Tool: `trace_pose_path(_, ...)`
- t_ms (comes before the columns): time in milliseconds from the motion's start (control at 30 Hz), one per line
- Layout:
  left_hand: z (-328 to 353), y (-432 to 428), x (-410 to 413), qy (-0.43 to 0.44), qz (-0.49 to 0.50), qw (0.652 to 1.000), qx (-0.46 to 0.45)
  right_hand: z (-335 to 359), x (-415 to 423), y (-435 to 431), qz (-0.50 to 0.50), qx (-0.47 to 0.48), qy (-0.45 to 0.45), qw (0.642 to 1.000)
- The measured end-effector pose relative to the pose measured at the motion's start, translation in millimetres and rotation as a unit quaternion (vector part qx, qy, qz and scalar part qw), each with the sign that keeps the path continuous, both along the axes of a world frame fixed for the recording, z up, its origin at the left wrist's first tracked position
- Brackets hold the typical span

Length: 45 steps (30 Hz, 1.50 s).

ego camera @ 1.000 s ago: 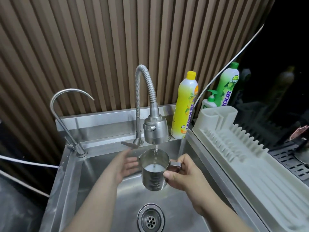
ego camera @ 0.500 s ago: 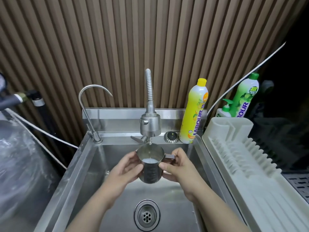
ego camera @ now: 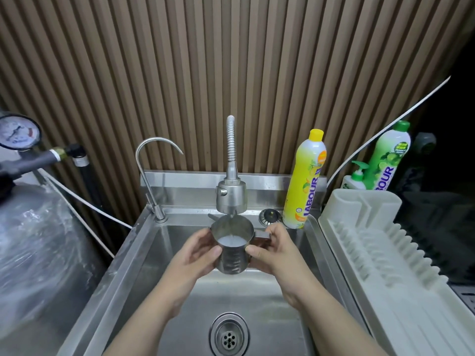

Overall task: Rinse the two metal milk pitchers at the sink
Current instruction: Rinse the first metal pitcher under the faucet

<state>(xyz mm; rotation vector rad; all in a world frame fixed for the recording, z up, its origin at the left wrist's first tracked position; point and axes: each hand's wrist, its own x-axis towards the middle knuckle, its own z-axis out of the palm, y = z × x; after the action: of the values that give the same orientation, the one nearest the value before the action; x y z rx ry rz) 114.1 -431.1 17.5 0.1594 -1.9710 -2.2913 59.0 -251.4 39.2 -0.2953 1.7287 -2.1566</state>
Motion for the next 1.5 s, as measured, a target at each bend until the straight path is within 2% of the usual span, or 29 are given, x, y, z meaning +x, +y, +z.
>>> trace_pose_path(300,9.4,-3.8,-8.7,0.032,-0.01,0.999,0.013,13.2,-4.6,-2.7,-0.016,-0.001,0.038,0.999)
trace_pose_path(967,4.1,-6.5,-8.8,0.033,-0.034,0.999,0.021,6.3,-1.6,-2.3,-0.037,-0.006,0.069,0.997)
trace_pose_path(1500,-3.2,-7.8,-8.6,0.025,-0.042,0.999,0.014,-3.8,-1.9,-3.1,-0.038,-0.005,0.047,0.998)
